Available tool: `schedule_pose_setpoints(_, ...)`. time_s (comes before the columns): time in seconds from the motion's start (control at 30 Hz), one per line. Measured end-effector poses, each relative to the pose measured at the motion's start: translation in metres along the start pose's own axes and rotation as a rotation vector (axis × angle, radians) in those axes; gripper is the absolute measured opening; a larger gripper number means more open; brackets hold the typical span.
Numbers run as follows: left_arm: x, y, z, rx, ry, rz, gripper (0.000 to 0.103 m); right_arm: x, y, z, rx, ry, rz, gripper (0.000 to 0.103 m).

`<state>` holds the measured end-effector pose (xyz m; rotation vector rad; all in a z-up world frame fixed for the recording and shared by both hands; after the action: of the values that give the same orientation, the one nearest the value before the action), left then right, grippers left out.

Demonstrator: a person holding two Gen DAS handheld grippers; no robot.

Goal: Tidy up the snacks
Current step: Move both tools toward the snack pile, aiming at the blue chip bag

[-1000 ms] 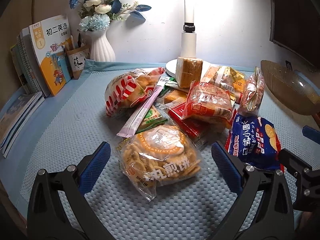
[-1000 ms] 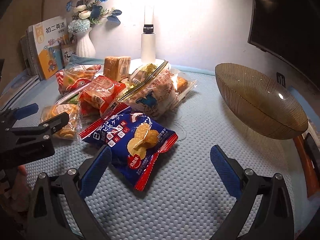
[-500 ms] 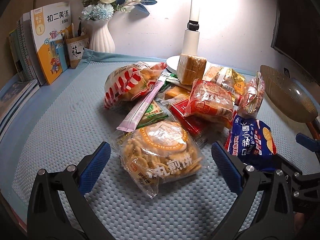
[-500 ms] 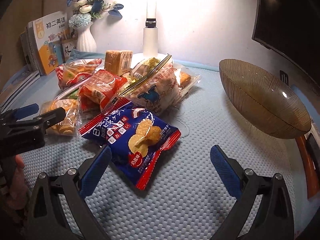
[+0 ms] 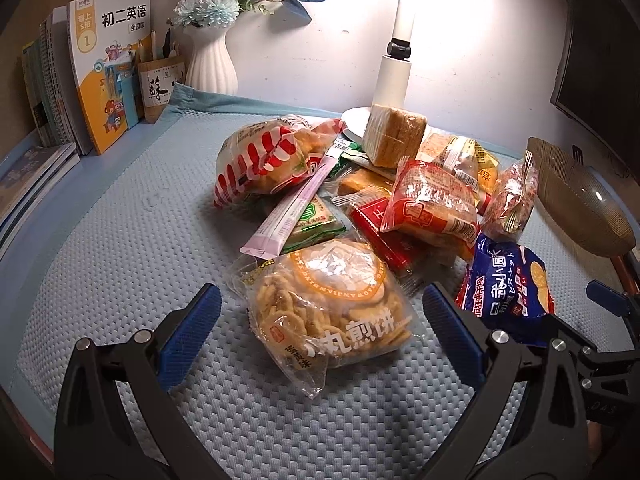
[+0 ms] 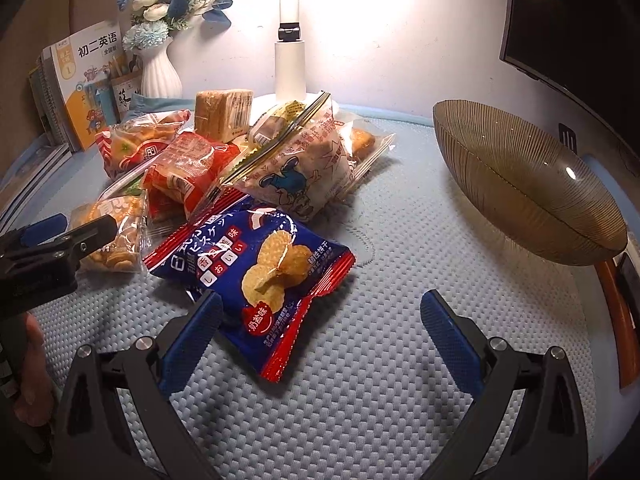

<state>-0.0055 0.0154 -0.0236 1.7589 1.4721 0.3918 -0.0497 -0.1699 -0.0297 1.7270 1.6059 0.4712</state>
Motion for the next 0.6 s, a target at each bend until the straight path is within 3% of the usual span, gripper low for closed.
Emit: schedule_pose_setpoints(0.6,-0.0074,0.0004,0.0032,0.003,0.029,0.000,0.100,0.0020,-0.0010,0.0034,0.017,0.016,0.000,0.098)
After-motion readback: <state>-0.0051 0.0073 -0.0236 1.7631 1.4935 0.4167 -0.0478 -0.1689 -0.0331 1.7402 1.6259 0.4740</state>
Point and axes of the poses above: each gripper's, at about its wrist camera, not at the fingertips, and z roughly the way its jaws point, x to its left, y to its top, the point moved 8 cm from there along z, roughly the way its jaws point, and after that the axes turned 14 degrees about -y, right-handed, at the moved point
